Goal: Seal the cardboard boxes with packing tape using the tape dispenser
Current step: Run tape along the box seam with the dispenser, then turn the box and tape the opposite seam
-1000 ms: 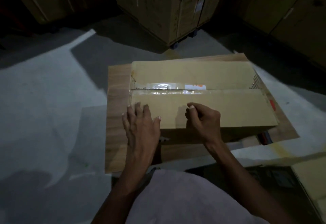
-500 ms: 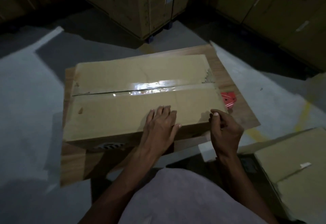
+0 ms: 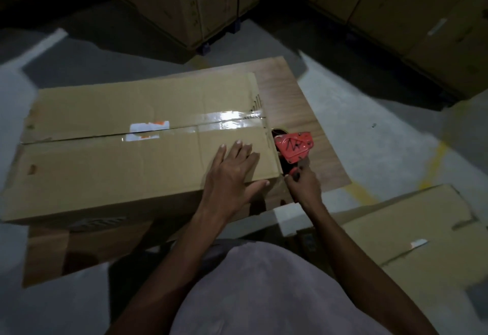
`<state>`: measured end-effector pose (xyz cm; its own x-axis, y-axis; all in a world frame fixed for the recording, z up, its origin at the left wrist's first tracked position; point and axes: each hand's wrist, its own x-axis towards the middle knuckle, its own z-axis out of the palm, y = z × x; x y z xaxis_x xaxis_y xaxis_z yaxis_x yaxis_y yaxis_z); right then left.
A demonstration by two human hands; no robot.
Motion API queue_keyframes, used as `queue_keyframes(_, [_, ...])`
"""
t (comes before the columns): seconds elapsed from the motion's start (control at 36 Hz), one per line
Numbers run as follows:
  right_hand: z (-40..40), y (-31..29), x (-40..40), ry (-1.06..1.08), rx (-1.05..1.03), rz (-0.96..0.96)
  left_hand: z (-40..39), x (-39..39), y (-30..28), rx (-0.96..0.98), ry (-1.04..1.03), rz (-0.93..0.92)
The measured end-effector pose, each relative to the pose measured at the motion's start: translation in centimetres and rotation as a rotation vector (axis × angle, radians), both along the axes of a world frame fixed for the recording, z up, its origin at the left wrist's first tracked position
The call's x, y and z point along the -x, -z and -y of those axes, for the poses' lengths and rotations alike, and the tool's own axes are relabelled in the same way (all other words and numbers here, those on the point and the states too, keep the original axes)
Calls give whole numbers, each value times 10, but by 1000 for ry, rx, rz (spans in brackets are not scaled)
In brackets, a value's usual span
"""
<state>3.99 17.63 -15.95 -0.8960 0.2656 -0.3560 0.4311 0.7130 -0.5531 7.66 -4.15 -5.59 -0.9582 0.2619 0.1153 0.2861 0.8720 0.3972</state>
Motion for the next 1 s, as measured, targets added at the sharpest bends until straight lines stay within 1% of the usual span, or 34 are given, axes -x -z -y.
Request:
queue_keyframes(0.08, [2,16,7,-16,-70,153,-2,0,3,-29,-32,-6])
queue_keyframes(0.22, [2,26,14,0,-146,188,-7,4,3,-52,-68,-3])
queue_keyframes(0.36, [-3,22,23,12,-28,167,-10,13,4,-56,-103,-21])
queue_keyframes(0.47, [0,10,23,86,-34,58,-11,23,5,-52,-120,-27])
queue_keyframes(0.61, [-6,-1,17,150,136,-39,-12,33,6,-46,-138,-32])
queue_keyframes(0.81, [2,-39,11,163,277,-312,-14,43,7,-29,-157,-19])
queue_keyframes(0.92, [14,-66,3,120,325,-517,-13,50,9,-56,-156,-19])
queue_keyframes(1.0, [20,-85,-3,29,368,-646,-13,55,8,-111,-191,58])
